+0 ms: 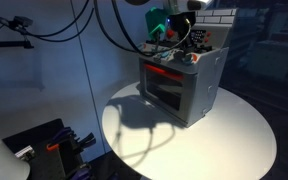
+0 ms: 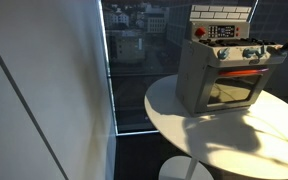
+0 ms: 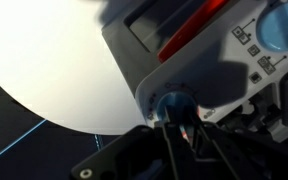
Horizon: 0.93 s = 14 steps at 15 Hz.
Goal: Turn the rightmost blue knob to the right side of the stove
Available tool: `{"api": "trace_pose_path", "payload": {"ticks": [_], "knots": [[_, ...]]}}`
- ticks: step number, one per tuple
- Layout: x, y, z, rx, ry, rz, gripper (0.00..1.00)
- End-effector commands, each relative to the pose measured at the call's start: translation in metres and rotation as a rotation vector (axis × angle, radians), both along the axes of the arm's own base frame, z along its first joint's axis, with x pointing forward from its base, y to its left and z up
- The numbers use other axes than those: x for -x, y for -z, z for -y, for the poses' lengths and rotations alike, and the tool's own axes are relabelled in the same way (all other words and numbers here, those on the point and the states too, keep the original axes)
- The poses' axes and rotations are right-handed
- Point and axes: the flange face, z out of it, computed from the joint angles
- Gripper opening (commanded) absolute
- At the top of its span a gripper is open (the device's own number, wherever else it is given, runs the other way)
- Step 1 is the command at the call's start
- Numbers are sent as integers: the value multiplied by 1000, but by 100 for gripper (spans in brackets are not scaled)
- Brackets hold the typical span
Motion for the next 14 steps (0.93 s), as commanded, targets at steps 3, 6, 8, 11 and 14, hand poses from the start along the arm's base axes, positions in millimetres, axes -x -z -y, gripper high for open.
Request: {"api": "trace_pose_path", "payload": {"ticks": [3, 6, 8, 11, 14], "knots": [[2, -3, 4, -58, 72, -26, 6], [4, -4, 5, -97, 119, -42, 5], [4, -6, 6, -127, 155, -53, 5], [4, -7, 8, -169, 215, -62, 5], [4, -7, 9, -215, 276, -67, 5]]}}
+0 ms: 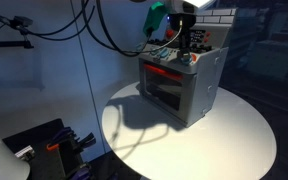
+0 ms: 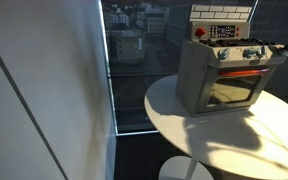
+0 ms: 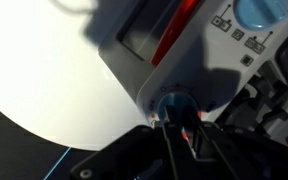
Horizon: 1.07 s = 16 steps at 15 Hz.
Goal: Turn the rightmost blue knob to the right side of the stove
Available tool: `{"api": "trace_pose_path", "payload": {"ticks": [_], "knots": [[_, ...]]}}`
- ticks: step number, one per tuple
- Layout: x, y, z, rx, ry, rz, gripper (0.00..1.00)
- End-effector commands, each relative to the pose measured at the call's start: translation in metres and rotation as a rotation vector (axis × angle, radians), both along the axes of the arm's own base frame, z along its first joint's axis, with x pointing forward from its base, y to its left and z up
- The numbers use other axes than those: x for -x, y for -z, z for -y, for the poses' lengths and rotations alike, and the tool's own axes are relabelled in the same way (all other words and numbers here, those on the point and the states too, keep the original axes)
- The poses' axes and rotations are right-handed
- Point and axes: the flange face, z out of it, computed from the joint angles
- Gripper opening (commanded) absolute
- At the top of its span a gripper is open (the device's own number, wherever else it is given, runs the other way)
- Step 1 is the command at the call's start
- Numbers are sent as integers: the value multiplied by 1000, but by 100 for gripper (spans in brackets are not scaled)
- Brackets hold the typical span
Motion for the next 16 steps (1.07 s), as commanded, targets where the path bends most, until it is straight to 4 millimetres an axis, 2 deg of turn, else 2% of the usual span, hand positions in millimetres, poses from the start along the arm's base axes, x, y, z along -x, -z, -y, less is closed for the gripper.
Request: {"api": "trace_pose_path", "payload": {"ticks": [1, 9, 15, 16], "knots": [[2, -6, 6, -85, 82, -19, 5], [4, -5, 12, -217, 216, -15, 5], [9, -5, 14, -272, 253, -24, 5], [10, -6, 14, -274, 252, -27, 23]]}}
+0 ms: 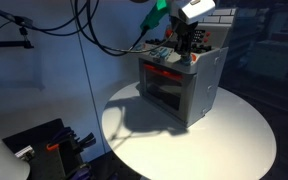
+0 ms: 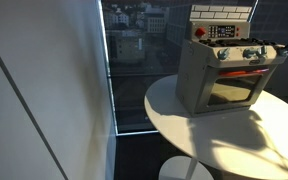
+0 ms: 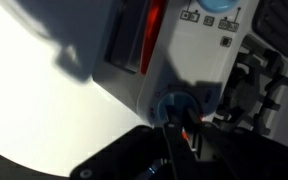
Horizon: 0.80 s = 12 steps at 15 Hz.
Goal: Turn the rightmost blue knob to the right side of the stove
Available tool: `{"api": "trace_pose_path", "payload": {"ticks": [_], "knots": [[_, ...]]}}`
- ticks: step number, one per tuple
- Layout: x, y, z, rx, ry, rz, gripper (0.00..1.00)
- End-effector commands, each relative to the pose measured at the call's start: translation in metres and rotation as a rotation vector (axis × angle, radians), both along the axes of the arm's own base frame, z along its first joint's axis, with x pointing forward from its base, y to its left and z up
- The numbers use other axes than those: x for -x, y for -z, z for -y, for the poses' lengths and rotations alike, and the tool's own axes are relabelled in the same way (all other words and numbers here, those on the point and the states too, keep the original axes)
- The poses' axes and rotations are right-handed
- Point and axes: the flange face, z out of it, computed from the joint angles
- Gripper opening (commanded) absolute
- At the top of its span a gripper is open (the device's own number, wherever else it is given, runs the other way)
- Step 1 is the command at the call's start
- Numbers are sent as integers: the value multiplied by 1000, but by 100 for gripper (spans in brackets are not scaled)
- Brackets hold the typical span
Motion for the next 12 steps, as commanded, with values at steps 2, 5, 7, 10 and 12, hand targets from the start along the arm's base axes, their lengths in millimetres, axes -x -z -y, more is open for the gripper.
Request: {"api": "trace_pose_path", "payload": {"ticks": [2, 5, 7, 10, 12], "knots": [[8, -11, 2, -64, 7, -23, 47], [17, -15, 2, -83, -15, -44, 69], [22, -18, 3, -89, -28, -54, 86], [30, -24, 3, -95, -54, -75, 100], [35, -27, 4, -78, -89, -99, 100]]}}
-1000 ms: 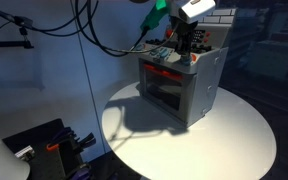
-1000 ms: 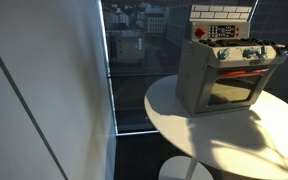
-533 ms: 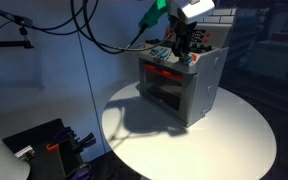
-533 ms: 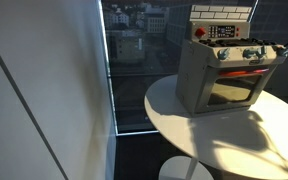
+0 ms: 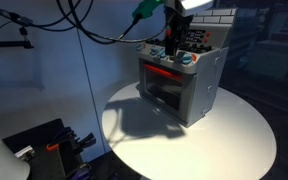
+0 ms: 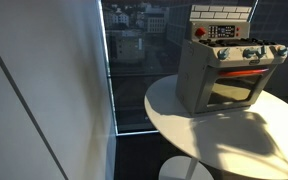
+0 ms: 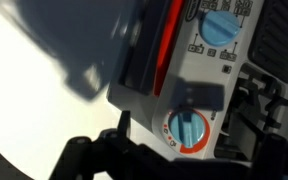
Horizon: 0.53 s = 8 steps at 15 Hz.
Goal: Turn the rightmost blue knob to the right side of the stove
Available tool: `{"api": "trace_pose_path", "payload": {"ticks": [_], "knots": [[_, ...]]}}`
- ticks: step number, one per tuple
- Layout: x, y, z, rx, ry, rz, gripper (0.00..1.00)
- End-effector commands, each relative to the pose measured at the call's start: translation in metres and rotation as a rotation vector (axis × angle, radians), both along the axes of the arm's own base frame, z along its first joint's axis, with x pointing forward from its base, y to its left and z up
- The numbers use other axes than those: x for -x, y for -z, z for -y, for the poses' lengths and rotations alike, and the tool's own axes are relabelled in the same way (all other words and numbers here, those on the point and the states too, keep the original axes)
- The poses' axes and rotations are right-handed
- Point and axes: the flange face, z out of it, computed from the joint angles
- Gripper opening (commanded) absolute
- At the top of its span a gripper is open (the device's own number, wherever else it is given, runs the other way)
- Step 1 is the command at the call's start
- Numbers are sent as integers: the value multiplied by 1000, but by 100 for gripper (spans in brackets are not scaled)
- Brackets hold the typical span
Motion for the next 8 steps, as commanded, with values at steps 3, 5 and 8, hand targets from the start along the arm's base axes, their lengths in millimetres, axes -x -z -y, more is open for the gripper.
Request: {"api": "trace_pose_path", "payload": {"ticks": [3, 5, 8], "knots": [[22, -15, 2, 39, -118, -79, 100], [28, -18, 1, 59, -176, -118, 100], [38, -22, 1, 77, -261, -175, 100]]}}
